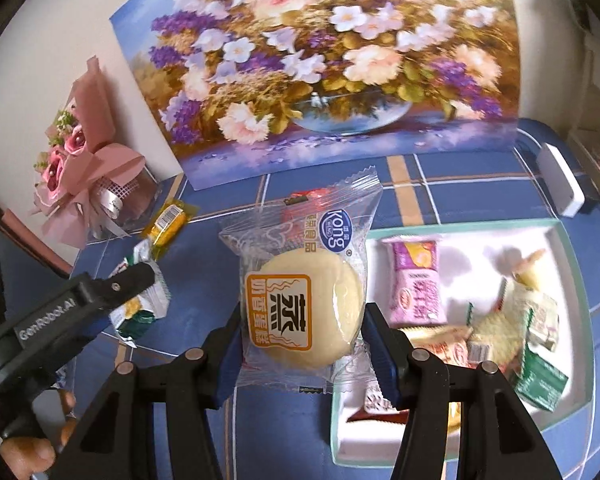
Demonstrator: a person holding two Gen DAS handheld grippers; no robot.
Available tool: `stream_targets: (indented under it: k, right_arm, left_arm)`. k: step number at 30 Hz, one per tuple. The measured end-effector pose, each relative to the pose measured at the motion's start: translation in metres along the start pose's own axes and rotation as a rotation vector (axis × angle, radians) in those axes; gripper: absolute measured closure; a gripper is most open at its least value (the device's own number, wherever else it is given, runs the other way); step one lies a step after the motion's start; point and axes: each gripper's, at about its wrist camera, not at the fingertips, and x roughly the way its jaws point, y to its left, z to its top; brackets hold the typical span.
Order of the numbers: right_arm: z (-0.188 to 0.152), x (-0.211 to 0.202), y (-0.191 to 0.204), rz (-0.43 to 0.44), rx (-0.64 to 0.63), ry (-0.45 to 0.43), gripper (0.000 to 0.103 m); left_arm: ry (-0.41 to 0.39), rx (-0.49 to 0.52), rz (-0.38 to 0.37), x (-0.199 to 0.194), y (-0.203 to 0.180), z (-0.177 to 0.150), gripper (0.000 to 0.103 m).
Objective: Organize snacks
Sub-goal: 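Grasp the green-white biscuit packet with the left tool while the right tool grasps the steamed bun packet, then carry both packets into the white tray and open both tools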
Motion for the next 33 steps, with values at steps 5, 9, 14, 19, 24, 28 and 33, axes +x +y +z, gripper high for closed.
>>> stream_targets:
  k: [5, 9, 14, 19, 24, 28, 33]
  right_arm:
    - [0.0, -0.006, -0.016, -0.004, 0.037, -0.004, 0.044]
    - [0.002, -0.006, -0.035, -0.037, 0.067, 0.002, 0.044]
    - [0.003, -0.005, -0.078, -0.101, 0.151, 0.004, 0.044]
    - [-0.002, -0.01, -0.127, -0.154, 0.259, -0.011, 0.044]
    - [-0.005, -0.012, -0.169, -0.22, 0.332, -0.011, 0.044]
    - [-0.005, -0.013, -0.195, -0.242, 0.382, -0.012, 0.044]
    - [-0.005, -0.012, -0.215, -0.252, 0.417, -0.008, 0.044]
  left_arm:
    - [-0.007, 0.036, -0.002, -0.004, -0.016, -0.005, 0.043]
    - [-0.004, 0.069, 0.006, -0.002, -0.029, -0.009, 0.043]
    - [0.016, 0.12, -0.012, 0.005, -0.052, -0.018, 0.043]
    - [0.047, 0.212, -0.049, 0.018, -0.09, -0.033, 0.043]
    - [0.098, 0.305, -0.076, 0.04, -0.135, -0.053, 0.043]
    - [0.151, 0.37, -0.091, 0.061, -0.168, -0.066, 0.043]
    - [0.189, 0.41, -0.097, 0.083, -0.196, -0.075, 0.043]
